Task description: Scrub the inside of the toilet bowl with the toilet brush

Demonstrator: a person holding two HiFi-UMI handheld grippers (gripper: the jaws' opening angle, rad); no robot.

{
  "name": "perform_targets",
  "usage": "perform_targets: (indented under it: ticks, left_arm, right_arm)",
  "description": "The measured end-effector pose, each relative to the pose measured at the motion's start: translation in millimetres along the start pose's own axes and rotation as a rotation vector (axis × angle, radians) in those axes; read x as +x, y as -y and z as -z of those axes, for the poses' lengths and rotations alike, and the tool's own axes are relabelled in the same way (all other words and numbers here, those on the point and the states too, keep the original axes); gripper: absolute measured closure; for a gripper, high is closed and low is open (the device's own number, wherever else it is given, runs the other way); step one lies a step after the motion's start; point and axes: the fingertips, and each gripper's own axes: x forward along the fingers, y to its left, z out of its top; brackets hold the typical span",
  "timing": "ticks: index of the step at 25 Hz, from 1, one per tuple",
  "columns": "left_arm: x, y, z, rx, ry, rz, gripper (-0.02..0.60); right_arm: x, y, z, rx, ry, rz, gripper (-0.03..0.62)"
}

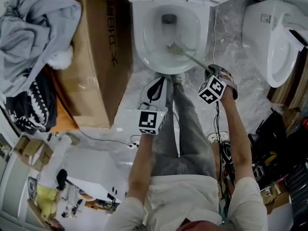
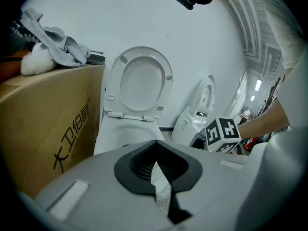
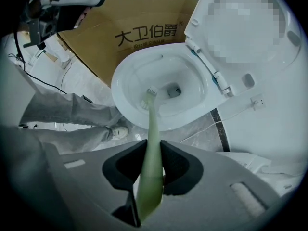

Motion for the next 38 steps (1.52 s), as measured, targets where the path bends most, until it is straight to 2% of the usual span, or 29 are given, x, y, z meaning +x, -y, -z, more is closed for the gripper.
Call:
perform_targets:
  ticks: [11,24,31,38]
  left_arm:
    - [0,-2,9,-0.003,-0.028,0.000,0.561]
    - [1,-14,10,-0.018,-0.051,0.008,0.561]
    - [2,-19,13,-0.015,-0.077,0.017,0.561]
    - [5,-22,9,-0.015,-0.080,0.029,0.561]
  right_arm:
    - [4,-28,-6,0.101,0.014,-0.085,0.505]
    - [28,-57,-37,0.329,0.011,-0.174,0.505]
    - [43,-48,-56,0.460,0.010,-0.152,0.508]
    - [46,-35,-46,0.505,-0.050,-0.105,0.508]
